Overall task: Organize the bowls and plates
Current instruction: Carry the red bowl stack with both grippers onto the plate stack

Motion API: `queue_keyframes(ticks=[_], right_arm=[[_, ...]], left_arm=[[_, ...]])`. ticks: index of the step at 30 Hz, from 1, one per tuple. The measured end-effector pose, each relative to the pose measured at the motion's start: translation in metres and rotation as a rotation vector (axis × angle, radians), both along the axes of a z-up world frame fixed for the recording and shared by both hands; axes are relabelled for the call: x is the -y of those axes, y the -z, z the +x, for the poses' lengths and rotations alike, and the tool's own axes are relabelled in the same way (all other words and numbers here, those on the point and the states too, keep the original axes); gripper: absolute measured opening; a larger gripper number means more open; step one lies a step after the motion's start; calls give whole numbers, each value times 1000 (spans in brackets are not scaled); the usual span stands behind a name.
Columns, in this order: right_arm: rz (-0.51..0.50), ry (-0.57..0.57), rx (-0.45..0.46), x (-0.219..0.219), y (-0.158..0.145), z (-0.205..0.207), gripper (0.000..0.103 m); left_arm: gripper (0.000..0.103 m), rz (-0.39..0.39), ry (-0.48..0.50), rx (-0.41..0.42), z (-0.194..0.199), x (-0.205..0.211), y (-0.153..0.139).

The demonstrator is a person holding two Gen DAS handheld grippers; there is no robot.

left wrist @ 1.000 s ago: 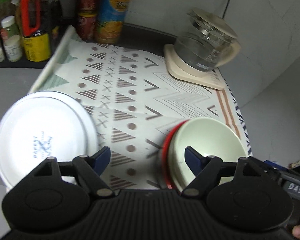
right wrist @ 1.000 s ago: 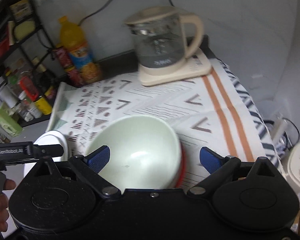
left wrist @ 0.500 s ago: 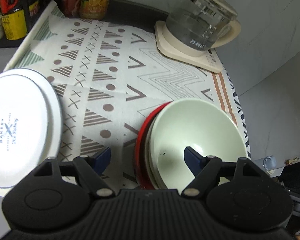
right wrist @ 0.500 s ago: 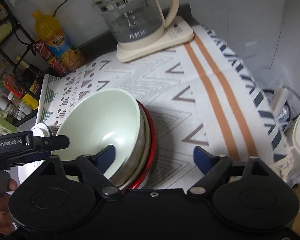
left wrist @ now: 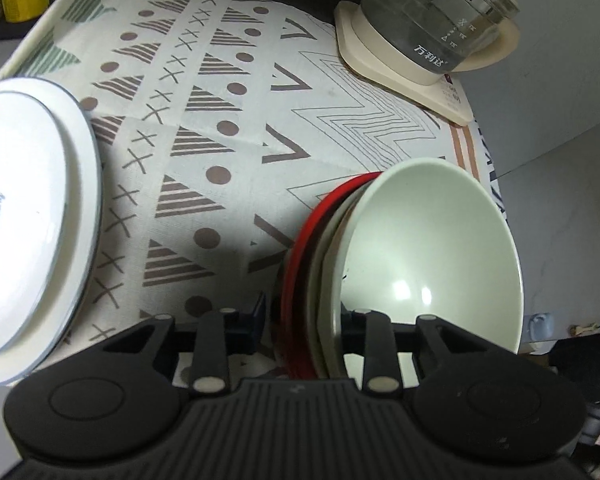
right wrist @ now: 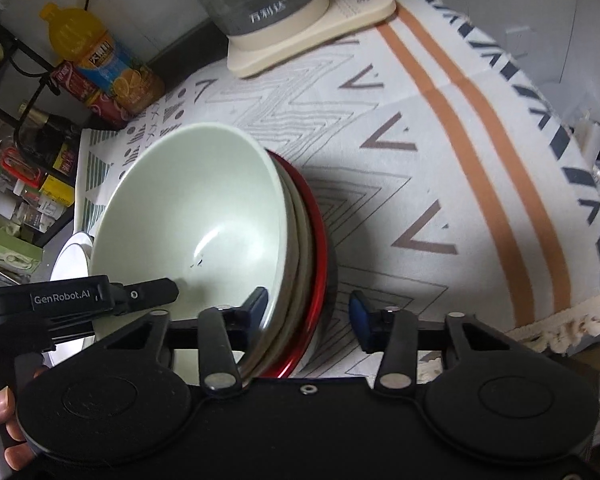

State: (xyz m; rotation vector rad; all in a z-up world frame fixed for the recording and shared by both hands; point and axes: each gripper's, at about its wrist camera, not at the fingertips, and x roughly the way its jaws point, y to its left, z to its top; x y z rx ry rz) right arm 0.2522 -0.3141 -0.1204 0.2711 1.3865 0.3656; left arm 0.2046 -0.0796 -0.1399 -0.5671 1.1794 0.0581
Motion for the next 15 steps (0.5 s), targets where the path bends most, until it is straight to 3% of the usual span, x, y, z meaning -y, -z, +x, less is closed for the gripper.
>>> queue_keyframes(ticks=[9,15], right_arm=[[17,-50,28,-8,2,-4,36],[21,-34,83,-18,-13,-3,36]], left_arm=[[28,17,41,32,1,-5,0],[28,7,54,64,2,-20,-16]])
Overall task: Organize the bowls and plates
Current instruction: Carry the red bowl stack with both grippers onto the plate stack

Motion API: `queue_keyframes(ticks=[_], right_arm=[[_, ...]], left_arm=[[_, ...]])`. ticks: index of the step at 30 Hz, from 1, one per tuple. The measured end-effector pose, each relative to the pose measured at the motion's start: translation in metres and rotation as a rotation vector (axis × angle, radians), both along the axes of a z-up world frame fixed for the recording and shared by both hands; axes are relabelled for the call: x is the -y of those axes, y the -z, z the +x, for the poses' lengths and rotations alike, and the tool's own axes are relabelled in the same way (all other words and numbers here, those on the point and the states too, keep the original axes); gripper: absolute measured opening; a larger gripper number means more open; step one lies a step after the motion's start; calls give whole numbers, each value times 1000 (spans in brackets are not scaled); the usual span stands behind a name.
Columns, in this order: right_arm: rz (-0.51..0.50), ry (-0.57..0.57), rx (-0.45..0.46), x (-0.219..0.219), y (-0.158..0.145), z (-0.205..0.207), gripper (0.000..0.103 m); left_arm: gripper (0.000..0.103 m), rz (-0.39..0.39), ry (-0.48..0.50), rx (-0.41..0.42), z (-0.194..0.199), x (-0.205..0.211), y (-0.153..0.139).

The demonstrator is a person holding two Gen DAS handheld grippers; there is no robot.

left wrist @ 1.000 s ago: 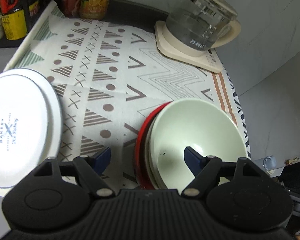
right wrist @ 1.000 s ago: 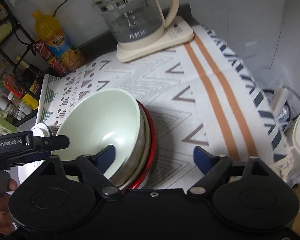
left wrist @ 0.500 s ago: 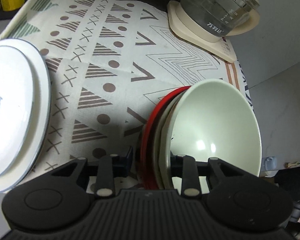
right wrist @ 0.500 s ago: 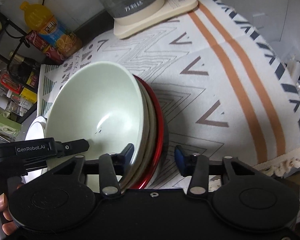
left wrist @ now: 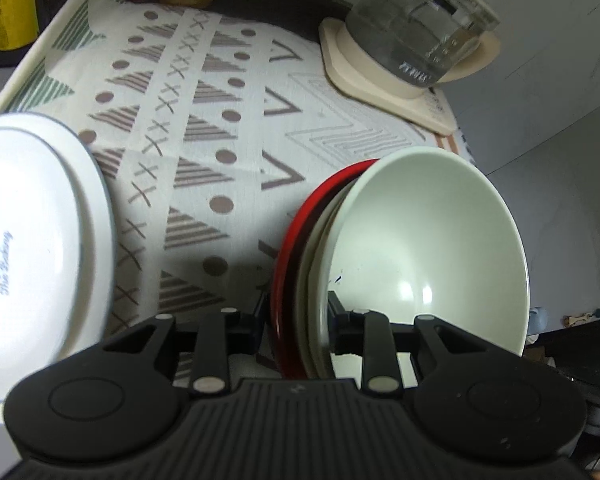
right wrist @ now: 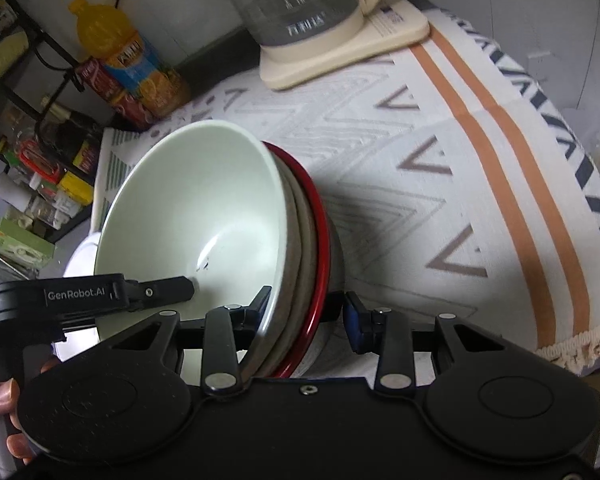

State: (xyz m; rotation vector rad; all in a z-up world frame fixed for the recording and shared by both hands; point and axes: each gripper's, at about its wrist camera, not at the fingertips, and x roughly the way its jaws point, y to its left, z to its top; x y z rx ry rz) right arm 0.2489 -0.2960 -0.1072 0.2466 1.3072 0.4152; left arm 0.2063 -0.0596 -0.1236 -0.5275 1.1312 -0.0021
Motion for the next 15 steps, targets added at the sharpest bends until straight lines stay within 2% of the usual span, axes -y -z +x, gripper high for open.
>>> queue_keyframes(ticks=[5,15], right_arm=[[14,24,28,-16,-19,2,36],[64,34,64,-67,-52,-4,36]], left_arm=[[28,2,0,54,-3,-21,-22],[28,26,-35,106,-18,-80,-61]])
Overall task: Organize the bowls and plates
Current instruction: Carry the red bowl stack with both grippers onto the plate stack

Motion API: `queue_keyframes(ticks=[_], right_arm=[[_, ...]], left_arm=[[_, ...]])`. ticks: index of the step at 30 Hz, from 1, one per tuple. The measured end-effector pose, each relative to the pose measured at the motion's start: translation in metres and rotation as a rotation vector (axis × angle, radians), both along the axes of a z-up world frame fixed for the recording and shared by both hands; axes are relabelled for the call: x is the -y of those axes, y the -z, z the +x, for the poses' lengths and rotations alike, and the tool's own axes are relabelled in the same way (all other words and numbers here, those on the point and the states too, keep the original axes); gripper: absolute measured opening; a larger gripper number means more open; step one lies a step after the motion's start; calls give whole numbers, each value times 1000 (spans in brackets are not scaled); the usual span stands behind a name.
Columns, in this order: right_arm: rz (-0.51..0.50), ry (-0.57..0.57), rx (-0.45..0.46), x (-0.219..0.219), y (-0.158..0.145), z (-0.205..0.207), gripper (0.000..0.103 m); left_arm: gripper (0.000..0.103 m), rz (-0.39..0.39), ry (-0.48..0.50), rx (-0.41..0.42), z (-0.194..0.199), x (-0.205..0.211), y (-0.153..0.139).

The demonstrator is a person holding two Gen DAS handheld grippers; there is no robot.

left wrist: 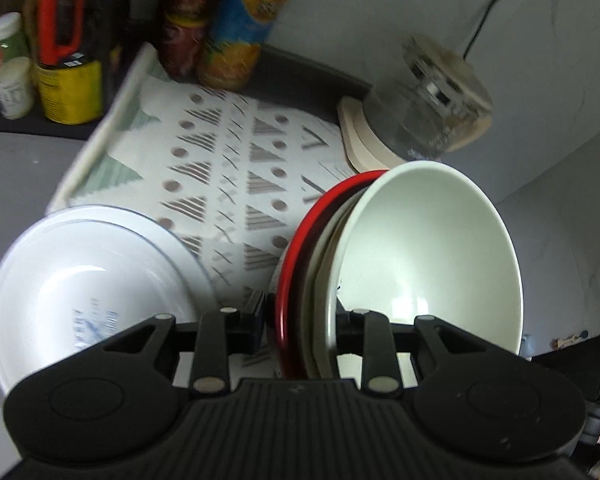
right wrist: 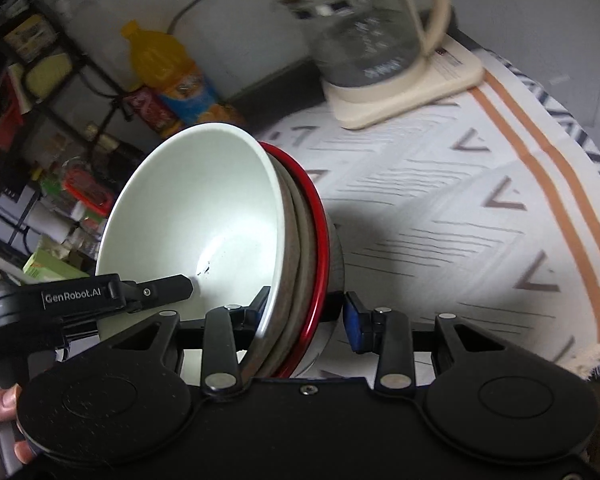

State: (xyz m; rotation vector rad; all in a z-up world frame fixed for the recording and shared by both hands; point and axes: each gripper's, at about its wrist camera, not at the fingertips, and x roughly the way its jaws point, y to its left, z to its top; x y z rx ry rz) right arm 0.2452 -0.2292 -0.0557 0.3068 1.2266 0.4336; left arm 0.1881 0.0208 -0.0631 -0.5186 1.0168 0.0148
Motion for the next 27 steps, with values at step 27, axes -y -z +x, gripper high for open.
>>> queue_keyframes(ticks=[27], right_arm=[[8,-154,-27,-140,3,-41,36]], left_arm=[[28,6,-117,-39,-67,-138,14]])
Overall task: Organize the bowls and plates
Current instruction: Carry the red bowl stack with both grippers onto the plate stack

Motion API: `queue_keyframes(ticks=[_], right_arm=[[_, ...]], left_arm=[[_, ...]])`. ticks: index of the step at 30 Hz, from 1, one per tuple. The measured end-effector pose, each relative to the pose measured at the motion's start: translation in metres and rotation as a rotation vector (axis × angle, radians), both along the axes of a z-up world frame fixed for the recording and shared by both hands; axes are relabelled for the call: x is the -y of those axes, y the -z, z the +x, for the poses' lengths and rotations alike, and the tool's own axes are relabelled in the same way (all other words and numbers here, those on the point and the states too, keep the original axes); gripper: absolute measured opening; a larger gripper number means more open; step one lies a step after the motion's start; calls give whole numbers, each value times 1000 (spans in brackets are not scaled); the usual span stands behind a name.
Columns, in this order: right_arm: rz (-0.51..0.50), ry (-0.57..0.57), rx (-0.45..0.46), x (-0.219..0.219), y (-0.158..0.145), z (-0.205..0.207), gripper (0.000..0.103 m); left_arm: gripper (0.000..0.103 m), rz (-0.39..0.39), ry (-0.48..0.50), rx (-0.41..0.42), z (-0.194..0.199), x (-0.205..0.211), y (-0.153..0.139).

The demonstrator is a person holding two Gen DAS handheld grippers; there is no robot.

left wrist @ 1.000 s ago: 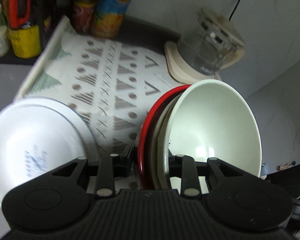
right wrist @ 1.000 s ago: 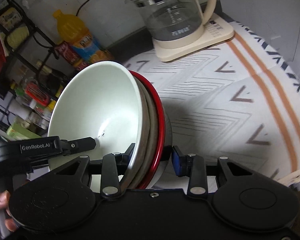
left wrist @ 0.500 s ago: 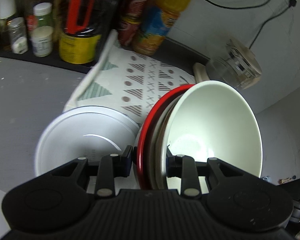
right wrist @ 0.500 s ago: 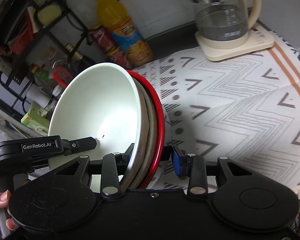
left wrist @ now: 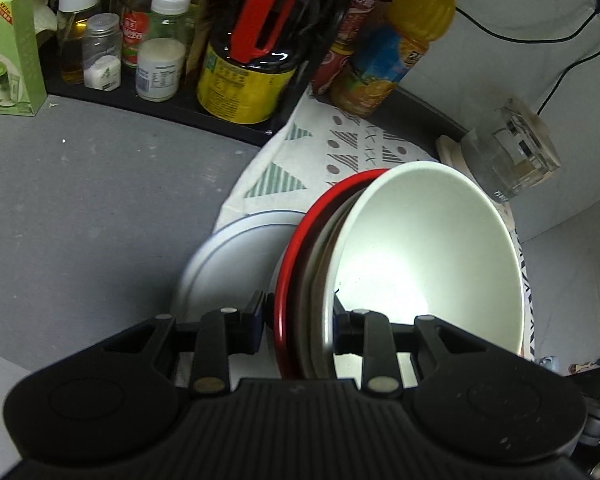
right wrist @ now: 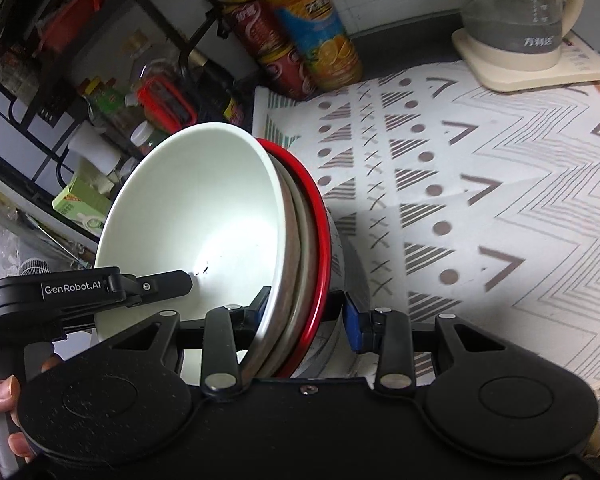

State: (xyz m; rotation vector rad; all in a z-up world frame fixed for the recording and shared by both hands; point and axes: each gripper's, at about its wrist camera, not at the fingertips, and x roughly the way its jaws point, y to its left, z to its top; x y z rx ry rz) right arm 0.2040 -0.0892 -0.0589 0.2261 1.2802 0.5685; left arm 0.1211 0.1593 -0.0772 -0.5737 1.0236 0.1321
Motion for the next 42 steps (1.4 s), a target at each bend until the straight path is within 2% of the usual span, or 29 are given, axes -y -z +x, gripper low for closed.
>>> queue_keyframes(ticks=[7,21,24,29,34,37,42], right_arm=[[-21,9,-27,-18,13,-9,36],[-67,60,-95,-30,35,-26,36],[-70,54,-64,-33,34,-29,36],[-66,78,-64,-30,35,-28,37],[-58,85,-51,-31,35,-28,44],[-74,67,-17,-34,28,-30,49],[-53,55,42,-31,11,-27,64]], left_arm=[[28,-9,33,-19,1,-19,15],[28,-19,89,-55,6,-30,38],[28,-22,102,-48,7,-32,39],[29,-23,120,-48,11,-32,42],[30,-31,135,-45,9,-32,44],[37,-1,138,-32,8,-30,37],[61,36,114,-21,5,-28,26]])
